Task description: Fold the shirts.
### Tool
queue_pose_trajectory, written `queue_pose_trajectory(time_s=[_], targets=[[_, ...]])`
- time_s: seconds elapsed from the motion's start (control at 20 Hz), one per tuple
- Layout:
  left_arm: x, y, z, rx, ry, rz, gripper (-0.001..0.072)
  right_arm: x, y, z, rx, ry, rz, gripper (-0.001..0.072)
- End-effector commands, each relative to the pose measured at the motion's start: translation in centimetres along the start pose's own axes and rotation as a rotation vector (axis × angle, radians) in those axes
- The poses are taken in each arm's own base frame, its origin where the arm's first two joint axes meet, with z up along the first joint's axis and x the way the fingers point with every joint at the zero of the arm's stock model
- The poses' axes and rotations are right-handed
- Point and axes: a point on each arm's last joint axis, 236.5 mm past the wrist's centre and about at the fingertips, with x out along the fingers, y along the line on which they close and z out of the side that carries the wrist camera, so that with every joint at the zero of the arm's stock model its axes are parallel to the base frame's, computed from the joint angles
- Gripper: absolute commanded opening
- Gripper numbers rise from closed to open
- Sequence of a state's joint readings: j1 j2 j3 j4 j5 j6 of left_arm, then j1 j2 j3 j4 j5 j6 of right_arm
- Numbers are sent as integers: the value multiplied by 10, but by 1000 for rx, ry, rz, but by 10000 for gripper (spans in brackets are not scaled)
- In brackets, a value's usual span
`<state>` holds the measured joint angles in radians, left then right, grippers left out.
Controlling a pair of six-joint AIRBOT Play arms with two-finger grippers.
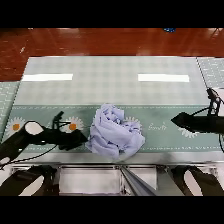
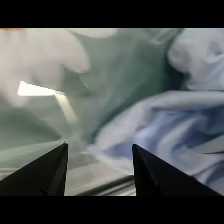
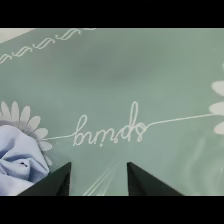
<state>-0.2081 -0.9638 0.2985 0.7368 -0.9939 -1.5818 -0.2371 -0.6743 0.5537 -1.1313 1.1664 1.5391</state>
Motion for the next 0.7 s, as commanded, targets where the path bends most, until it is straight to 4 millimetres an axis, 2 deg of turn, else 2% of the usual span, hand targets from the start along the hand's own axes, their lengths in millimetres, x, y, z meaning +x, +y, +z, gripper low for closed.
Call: queue_pose_trajectory(time_s=[0.0,0.05,0.15,0.2,0.3,0.4,0.45,0.55,0.65], targets=[[35,-10,0,-14,-11,2,501,4,7,-3,-2,7,15,407],[43,-10,-1,-7,-11,12,465,4,6,-4,-7,11,8,407],[48,-15,0,48,-6,23,87,4,-4,-6,-37,20,-31,407],[47,-21,3,96,-9,16,25,6,-10,-18,-38,68,-50,407],[44,-30,7,151,-16,2,25,19,-8,-56,8,197,-11,407],[43,-34,9,157,-22,-4,26,32,9,-91,61,296,104,407],[43,-34,9,158,-22,-4,25,38,20,-102,86,322,170,407],[43,-34,9,157,-22,-4,26,46,31,-116,119,344,242,407],[43,-34,9,157,-22,-4,26,50,32,-118,123,336,260,407]])
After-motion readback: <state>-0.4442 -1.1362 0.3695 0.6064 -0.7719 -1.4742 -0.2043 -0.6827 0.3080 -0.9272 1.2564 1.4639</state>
